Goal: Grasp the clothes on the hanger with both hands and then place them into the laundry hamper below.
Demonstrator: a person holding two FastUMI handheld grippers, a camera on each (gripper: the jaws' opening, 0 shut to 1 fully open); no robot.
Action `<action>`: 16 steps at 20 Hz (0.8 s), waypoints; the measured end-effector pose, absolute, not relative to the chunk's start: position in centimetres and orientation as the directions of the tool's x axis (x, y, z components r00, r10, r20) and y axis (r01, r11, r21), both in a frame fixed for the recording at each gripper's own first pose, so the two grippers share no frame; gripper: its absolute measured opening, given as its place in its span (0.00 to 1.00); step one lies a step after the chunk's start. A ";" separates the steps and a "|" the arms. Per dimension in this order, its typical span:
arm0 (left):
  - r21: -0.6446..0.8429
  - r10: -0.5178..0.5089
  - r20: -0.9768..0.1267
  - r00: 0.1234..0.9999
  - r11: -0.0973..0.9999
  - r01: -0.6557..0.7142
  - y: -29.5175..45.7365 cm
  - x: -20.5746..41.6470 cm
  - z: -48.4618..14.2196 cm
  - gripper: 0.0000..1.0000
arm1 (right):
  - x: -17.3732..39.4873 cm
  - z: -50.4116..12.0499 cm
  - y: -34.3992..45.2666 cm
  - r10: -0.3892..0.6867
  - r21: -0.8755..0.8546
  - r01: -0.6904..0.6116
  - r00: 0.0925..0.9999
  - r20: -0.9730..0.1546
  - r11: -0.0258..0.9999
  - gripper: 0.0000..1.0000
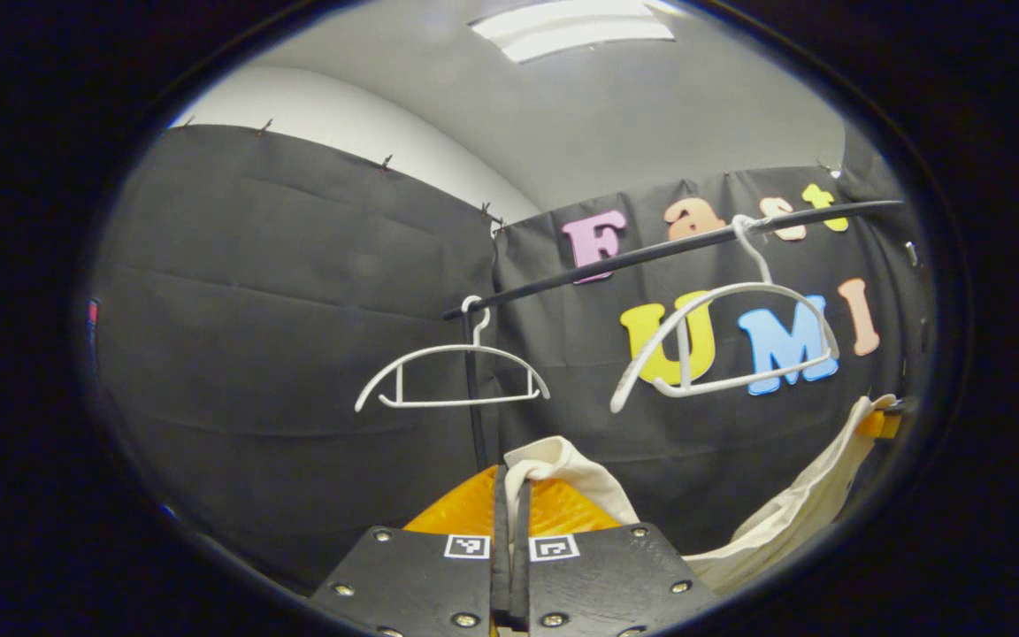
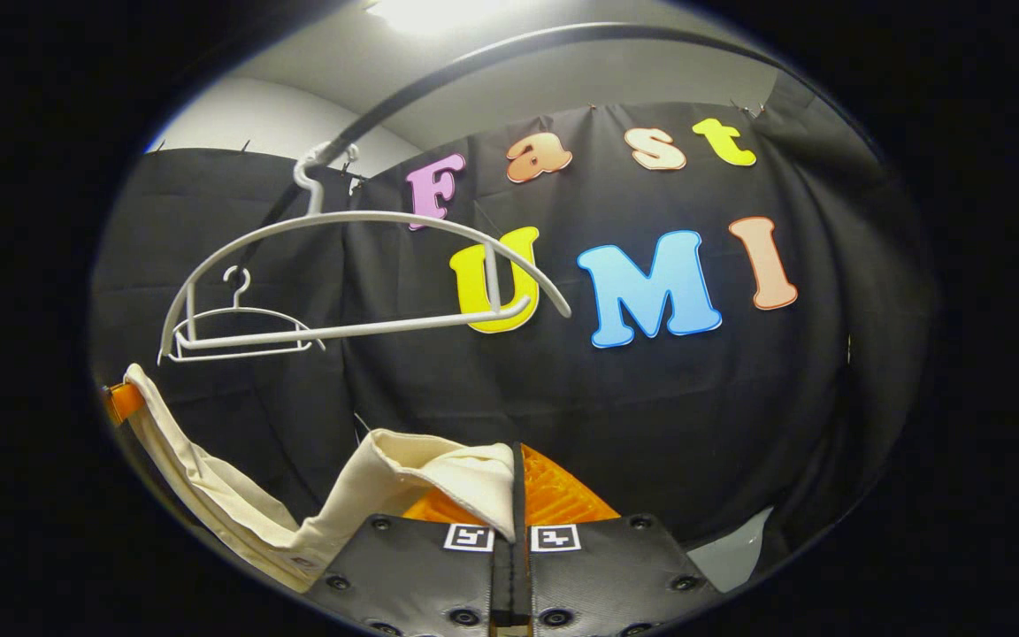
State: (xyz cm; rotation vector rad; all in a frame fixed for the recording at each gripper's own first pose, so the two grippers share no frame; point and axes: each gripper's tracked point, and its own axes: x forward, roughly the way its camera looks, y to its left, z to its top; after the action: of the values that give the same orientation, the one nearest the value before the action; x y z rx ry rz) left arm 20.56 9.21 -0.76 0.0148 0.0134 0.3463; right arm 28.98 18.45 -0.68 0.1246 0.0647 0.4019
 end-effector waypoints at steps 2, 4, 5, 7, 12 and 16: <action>-0.003 0.306 -0.011 0.952 0.952 -0.306 8.7 19.9 -0.8 0.01 | 26.6 0.0 19.0 0.402 0.128 -0.396 0.915 -0.029 0.909 0.01; -0.022 0.272 -0.007 0.962 0.962 -0.272 8.1 19.3 -0.6 0.01 | 24.3 0.6 19.6 0.412 0.127 -0.406 0.911 -0.016 0.905 0.01; -0.030 0.254 -0.005 0.967 0.967 -0.254 7.7 18.6 -0.5 0.01 | 23.2 0.8 20.1 0.417 0.128 -0.412 0.909 -0.011 0.902 0.01; -0.051 0.216 0.003 0.976 0.975 -0.216 7.1 17.5 -0.1 0.01 | 20.9 1.4 21.1 0.432 0.128 -0.429 0.902 -0.002 0.894 0.01; -0.105 0.124 0.016 0.992 0.987 -0.121 5.6 14.7 0.3 0.01 | 15.4 2.4 24.6 0.487 0.129 -0.484 0.873 0.016 0.865 0.00; -0.148 0.057 0.038 0.998 0.988 -0.051 4.2 13.7 0.9 0.01 | 12.5 1.9 27.1 0.520 0.140 -0.517 0.854 0.017 0.845 0.00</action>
State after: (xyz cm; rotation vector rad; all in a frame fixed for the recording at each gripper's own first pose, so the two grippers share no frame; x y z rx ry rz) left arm 13.72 4.25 0.85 -0.1475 -0.0417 0.0539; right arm 12.51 27.07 1.94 0.1421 0.0215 0.5468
